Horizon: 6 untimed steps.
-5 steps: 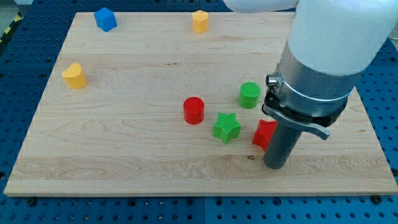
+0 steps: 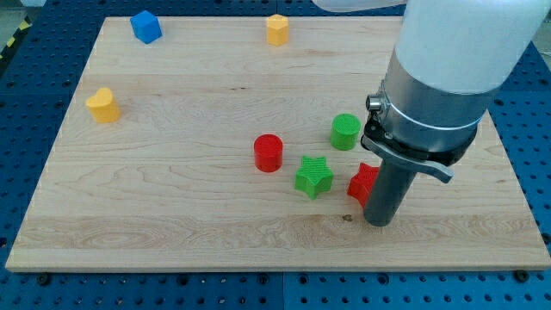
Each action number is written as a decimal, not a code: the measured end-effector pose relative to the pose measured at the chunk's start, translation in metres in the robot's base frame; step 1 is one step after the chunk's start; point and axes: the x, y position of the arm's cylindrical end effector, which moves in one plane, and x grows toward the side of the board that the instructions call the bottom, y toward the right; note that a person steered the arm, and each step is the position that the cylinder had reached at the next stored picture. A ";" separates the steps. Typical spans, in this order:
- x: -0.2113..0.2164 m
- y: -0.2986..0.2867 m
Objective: Move the red star right to the green star
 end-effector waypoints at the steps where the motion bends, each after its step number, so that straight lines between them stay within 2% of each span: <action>1: -0.003 0.000; 6: -0.020 0.000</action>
